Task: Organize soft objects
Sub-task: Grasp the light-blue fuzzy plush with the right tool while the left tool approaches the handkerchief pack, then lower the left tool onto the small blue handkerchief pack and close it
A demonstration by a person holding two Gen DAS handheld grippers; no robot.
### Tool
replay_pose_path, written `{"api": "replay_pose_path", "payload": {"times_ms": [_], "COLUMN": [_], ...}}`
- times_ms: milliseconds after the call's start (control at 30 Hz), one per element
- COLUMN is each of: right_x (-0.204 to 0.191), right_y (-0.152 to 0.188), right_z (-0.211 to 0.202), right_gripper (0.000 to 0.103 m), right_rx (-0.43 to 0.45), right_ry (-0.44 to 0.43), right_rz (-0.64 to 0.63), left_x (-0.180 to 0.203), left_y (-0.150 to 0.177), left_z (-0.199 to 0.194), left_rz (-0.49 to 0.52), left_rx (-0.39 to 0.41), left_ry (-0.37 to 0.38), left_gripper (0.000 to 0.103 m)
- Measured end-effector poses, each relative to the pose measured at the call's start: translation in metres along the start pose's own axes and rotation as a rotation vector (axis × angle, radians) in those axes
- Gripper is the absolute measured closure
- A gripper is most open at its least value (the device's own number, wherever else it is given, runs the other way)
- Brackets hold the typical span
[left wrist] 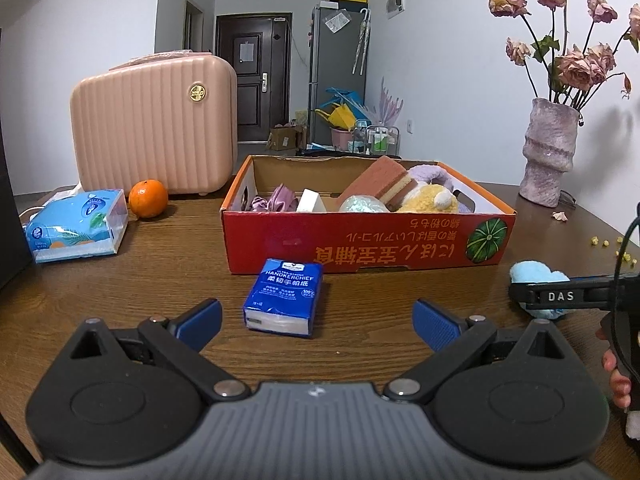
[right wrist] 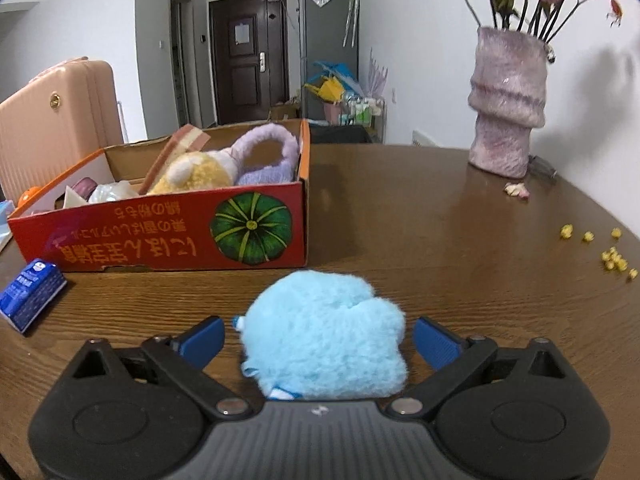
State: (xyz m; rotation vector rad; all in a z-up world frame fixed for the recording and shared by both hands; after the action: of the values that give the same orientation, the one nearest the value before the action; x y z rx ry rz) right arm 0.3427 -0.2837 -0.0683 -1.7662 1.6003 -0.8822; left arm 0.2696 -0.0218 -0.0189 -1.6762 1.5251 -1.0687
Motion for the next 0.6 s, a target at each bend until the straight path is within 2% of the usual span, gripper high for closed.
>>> {"api": "replay_pose_path", "payload": {"times_ms": [300,600], "right_x": [-0.004,-0.004], "right_y": [0.002,-0.003], "right_z": [0.006,-0.014], "right_gripper": [0.026,0.029], "right_rx": [-0.013,0.083], "right_ry": [-0.026,-0.021], "right_rz": [-0.009,-0.008], "left_x": [0.0,-0.004], "left_y": [0.0,0.0], "left_z": [0.001,0.01], "left_rz": [0.001,-0.003], "left_rx": [-0.007,-0.023], "left_ry": [-0.002,-0.029], "left_gripper": [0.0,0.0]}}
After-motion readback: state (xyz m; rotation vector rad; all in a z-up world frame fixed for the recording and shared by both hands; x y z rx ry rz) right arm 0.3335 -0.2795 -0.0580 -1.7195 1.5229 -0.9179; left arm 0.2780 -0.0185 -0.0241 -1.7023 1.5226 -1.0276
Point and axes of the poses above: each gripper's, at about its wrist camera, not at the fingertips, and z roughly the way its jaws point, x to its right, y to its underside, the point moved 4 cm from there along z, roughly the way its jaws point, and after that the axes turned 8 degrees about -z, right-handed, at the moved point
